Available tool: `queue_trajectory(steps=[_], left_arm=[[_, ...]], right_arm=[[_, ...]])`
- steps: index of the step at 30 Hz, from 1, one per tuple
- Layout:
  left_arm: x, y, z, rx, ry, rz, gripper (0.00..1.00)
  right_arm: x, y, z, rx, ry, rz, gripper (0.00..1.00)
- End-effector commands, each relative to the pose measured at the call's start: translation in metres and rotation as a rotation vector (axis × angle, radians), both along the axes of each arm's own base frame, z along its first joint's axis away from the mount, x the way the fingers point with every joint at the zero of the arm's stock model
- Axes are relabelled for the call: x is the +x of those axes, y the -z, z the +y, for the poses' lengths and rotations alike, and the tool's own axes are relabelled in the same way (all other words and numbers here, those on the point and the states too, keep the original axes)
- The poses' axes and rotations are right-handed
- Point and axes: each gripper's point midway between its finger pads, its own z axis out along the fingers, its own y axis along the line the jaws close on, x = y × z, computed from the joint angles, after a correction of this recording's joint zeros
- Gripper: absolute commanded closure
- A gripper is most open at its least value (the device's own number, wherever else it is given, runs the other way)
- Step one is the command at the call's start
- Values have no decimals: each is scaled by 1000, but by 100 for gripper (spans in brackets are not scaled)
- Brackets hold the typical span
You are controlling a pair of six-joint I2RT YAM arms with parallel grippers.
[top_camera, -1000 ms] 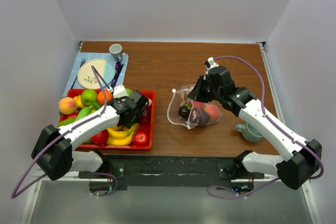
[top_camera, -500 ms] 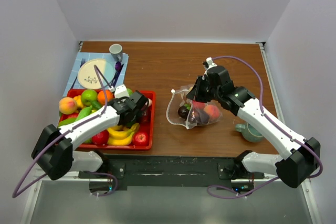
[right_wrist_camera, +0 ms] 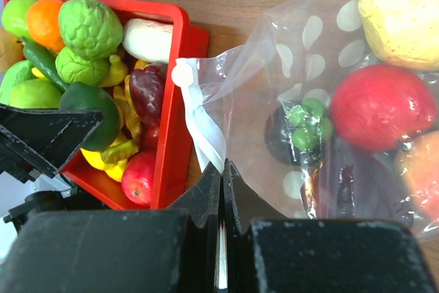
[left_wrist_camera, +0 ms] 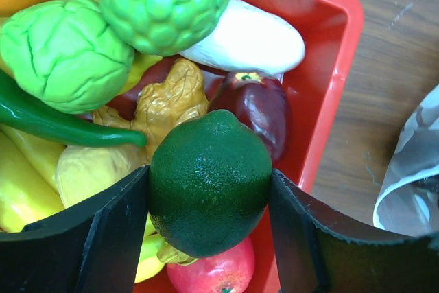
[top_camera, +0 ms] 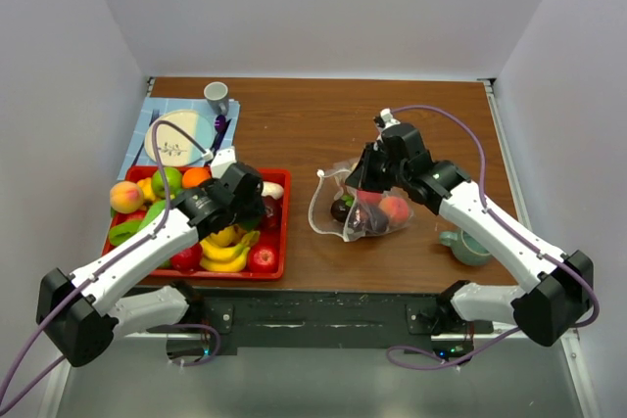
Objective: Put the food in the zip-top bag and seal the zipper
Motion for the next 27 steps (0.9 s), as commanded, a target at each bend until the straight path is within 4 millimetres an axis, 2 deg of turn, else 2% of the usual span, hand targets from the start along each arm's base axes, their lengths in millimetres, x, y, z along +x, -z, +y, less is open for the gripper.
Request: queue_trajectory(steps=[1, 4, 13, 20, 21, 25, 27], left_arm=[[8, -20, -11, -36, 65, -52, 89], [12, -28, -18, -51, 96, -71, 90], [5, -66, -77, -205, 282, -119, 90], [-15, -74, -124, -374, 440, -96, 90], [-16, -72, -129, -383, 451, -87, 90], [-18, -86, -165, -495, 541, -102, 90], [-12, -89, -178, -528, 548, -113, 90]], right_arm=[[5, -21, 9, 39, -1, -43, 100], [4, -20, 10, 32, 0, -44, 100], [2, -25, 12, 26, 10, -55, 100], [2, -29, 13, 32, 11, -60, 100], [2, -31, 15, 37, 10, -62, 100], [-2, -40, 20, 43, 7, -76, 100], [-7, -45, 22, 39, -2, -79, 100]])
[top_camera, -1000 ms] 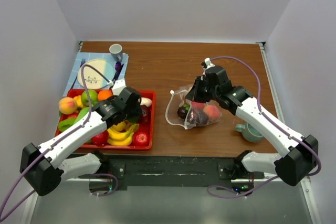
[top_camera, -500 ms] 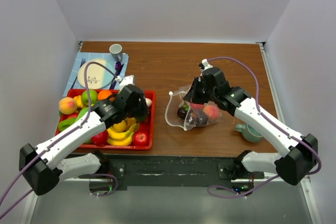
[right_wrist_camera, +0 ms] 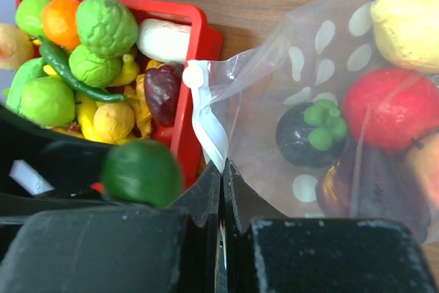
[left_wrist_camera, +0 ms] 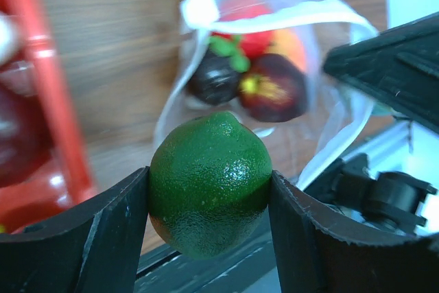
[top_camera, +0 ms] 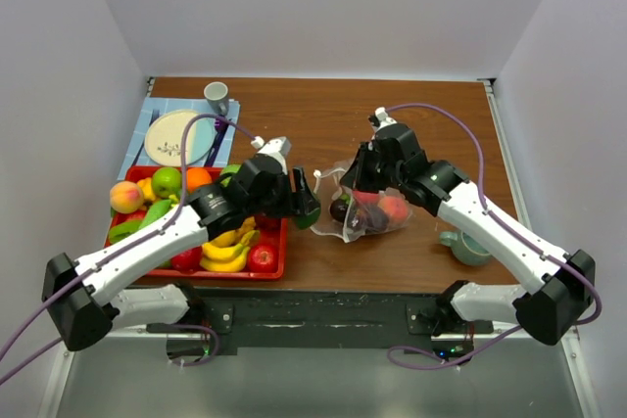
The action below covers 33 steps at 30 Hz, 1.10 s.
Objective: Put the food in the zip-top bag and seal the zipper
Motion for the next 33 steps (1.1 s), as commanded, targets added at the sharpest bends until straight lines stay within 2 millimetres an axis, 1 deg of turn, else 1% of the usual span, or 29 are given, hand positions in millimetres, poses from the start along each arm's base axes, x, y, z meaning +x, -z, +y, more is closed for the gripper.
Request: queue_trajectory(steps=[1, 2, 3, 4, 5, 7, 8, 10, 11, 12, 14, 16, 19, 21, 22, 24, 25, 27, 28, 30, 31, 32, 33], left_arm=[[7, -31, -46, -175, 95, -38, 90], [11, -30, -55, -183, 106, -32, 90], [15, -36, -63, -210, 111, -44, 90], [17, -36, -69, -215, 114, -41, 90], [23, -33, -78, -210, 112, -30, 88], [28, -31, -88, -217, 114, -17, 84], [32, -29, -94, -216, 116, -17, 70], [33, -31, -101, -219, 121, -27, 51], [36, -33, -105, -218, 126, -35, 33], [35, -33, -107, -212, 134, -39, 25], [35, -36, -108, -212, 140, -51, 14], [33, -39, -108, -213, 149, -59, 6], [30, -45, -105, -211, 165, -79, 3], [28, -47, -102, -209, 170, -88, 2], [26, -51, -100, -214, 172, -97, 2], [23, -53, -97, -205, 183, -103, 2], [22, -58, -94, -207, 182, -112, 2], [20, -57, -87, -187, 173, -112, 3], [17, -61, -81, -187, 167, -121, 5], [16, -60, -70, -158, 143, -126, 9], [14, -66, -61, -157, 128, -142, 13], [9, -63, -53, -132, 124, -134, 15], [12, -70, -41, -118, 79, -168, 16]], right_arm=[[-2, -35, 9, 43, 4, -58, 100], [-4, -39, 8, 51, 4, -62, 100], [-6, -43, 7, 57, 6, -65, 100], [-8, -45, 5, 59, 6, -67, 100], [-5, -49, -1, 50, 42, -84, 100], [-7, -58, -12, 43, 78, -106, 100], [-6, -65, -16, 46, 94, -118, 100], [-10, -68, -24, 31, 110, -121, 100], [-10, -71, -26, 29, 117, -127, 100], [-12, -72, -28, 25, 119, -126, 100], [-11, -73, -29, 21, 125, -127, 100], [-11, -73, -29, 22, 123, -127, 100], [-9, -69, -27, 15, 120, -122, 100], [-8, -68, -25, 18, 118, -120, 100], [-7, -67, -24, 15, 117, -119, 100], [-5, -65, -23, 13, 117, -116, 100], [-5, -64, -22, 10, 115, -114, 100], [-4, -65, -21, 13, 115, -118, 100], [-4, -65, -21, 11, 114, -119, 100], [-3, -66, -21, 9, 116, -123, 100], [-3, -65, -21, 7, 115, -123, 100], [-2, -64, -22, 4, 118, -121, 100], [-2, -64, -22, 4, 117, -123, 100]])
